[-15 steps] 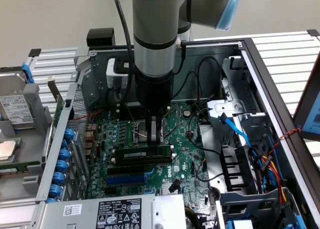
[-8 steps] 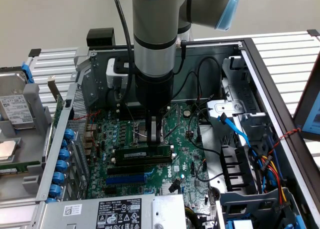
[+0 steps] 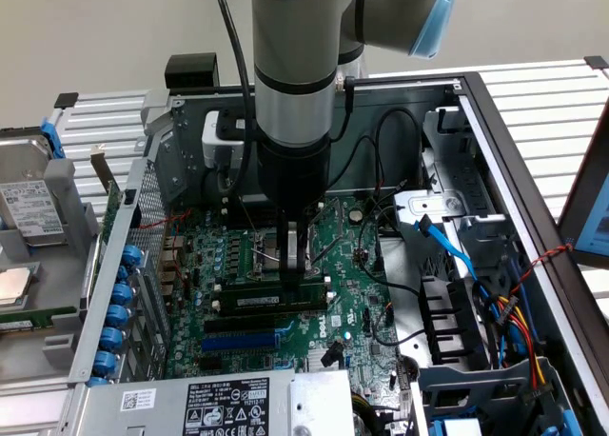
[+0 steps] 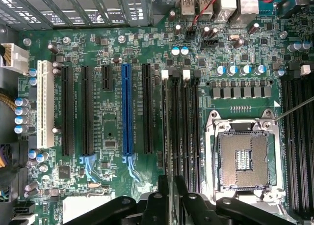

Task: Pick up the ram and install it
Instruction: 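Insert the ram into the slot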

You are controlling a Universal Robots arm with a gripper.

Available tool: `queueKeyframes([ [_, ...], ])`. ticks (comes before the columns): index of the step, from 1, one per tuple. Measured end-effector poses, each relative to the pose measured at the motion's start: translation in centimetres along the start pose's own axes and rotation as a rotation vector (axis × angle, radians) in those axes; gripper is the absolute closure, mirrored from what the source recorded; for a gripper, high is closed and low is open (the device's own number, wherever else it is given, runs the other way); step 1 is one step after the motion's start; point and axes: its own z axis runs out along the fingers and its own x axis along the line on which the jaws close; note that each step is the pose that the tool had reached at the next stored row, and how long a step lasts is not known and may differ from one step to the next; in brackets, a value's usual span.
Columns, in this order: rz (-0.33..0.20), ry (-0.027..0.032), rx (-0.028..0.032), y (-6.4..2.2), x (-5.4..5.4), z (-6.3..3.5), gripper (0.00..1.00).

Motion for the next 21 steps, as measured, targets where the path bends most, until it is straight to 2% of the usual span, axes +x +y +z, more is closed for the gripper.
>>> queueKeyframes([
  [14,0.000,0.0003,-0.0001,0.00,0.0,-0.05,0.80],
  [21,0.001,0.0000,0.0000,0.07,0.0,-1.14,0.80],
])
